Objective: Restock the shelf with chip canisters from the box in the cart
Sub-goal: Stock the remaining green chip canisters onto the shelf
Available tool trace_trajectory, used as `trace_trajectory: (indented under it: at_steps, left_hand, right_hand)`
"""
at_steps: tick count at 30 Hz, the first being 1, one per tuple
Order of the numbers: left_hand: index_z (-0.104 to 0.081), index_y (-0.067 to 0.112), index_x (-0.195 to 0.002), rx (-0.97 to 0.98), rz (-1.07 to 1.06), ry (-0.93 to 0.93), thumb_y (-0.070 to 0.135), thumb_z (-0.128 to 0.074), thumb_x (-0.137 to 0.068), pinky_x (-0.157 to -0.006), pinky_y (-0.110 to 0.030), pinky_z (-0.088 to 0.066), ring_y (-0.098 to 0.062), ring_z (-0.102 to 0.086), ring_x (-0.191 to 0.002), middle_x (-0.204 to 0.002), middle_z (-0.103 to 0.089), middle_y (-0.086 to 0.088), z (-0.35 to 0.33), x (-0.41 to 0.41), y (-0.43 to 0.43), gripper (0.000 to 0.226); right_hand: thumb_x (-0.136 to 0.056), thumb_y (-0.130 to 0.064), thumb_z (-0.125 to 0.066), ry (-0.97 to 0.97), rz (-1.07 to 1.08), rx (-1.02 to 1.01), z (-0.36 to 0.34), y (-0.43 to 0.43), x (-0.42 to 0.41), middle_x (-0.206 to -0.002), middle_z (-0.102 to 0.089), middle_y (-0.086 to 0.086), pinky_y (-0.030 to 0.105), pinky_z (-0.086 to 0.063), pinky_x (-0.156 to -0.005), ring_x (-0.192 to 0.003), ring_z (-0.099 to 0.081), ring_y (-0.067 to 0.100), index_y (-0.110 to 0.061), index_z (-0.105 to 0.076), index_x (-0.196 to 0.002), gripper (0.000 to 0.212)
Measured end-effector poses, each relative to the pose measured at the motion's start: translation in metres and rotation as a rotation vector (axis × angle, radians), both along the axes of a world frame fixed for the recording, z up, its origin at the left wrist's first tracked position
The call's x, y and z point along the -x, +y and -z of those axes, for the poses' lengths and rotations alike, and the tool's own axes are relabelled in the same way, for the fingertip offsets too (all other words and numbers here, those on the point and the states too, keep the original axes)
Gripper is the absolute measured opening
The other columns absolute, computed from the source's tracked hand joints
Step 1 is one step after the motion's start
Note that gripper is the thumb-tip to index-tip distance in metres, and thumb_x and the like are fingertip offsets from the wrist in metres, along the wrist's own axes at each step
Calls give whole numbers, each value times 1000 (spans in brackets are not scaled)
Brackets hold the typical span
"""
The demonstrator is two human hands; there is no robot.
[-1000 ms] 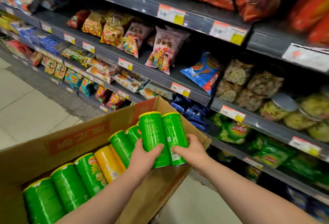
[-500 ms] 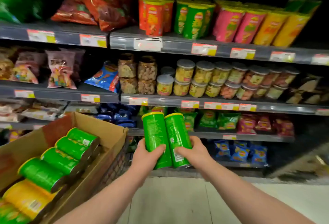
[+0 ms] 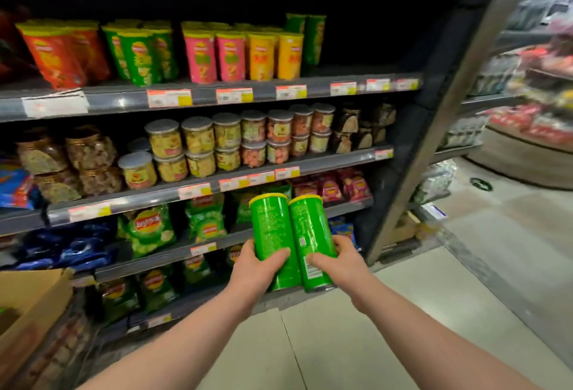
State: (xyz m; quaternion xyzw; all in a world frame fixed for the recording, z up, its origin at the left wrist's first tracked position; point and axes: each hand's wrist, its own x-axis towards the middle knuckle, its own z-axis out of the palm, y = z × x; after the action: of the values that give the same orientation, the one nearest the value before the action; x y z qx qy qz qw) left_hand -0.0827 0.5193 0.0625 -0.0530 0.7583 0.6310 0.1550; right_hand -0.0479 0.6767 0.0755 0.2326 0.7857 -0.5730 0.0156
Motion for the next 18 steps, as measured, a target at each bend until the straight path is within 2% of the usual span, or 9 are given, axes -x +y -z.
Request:
trace_trajectory:
  at_steps: [2, 4, 10, 13, 16, 18]
  left_hand:
    - [-44, 20, -115, 4, 37, 17, 27, -70, -83, -64, -20, -45, -7, -59, -83, -97, -59, 3, -1, 2, 17, 41]
    - [-46, 19, -117, 28, 67, 41, 28, -69, -83, -62, -18, -43, -4, -58, -81, -99, -59, 3, -4, 7, 32, 42]
    - [-46, 20, -117, 7, 141, 32, 27, -70, -83, -71, -24, -46, -11, -61, -87, -105, -61, -1, -8, 38, 83, 43]
    - [-49, 17, -117, -24, 181, 43, 26, -71, -82, -67, -21, -47, -12, -62, -88, -105, -63, -2, -12, 64, 113, 43]
    - [-54, 27, -110, -17, 200, 74, 45, -75, -68, -87, -35, -51, -18, -64, -96, -103, -66, 2, -19, 98, 142, 50]
    - [-50, 25, -113, -63, 224, 80, 37, -75, -74, -82, -32, -52, -14, -64, -92, -100, -64, 6, -28, 122, 158, 47]
  right_hand:
    - [-77, -18, -72, 10, 42, 24, 1, 15, -3, -98, -59, -5, 24, -48, -73, -87, -60, 11, -15, -47, -121, 50]
    - [-78, -17, -72, 20, 75, 59, 1, 29, -4, -97, -58, -6, 28, -50, -79, -89, -61, 12, -16, -46, -120, 49]
    - [-79, -17, -72, 55, 158, 45, -9, 75, 11, -93, -55, -10, 30, -50, -82, -90, -59, 13, -21, -43, -113, 44]
    - [-80, -18, -71, 66, 184, 35, -17, 103, 30, -94, -54, -11, 30, -50, -82, -91, -59, 13, -24, -40, -112, 45]
    - [-78, -20, -73, 84, 198, -5, -28, 132, 58, -98, -56, -9, 35, -52, -87, -96, -61, 16, -23, -41, -115, 49]
    - [-78, -20, -73, 106, 212, -20, -36, 148, 81, -97, -55, -10, 32, -50, -85, -96, -61, 15, -21, -41, -119, 51]
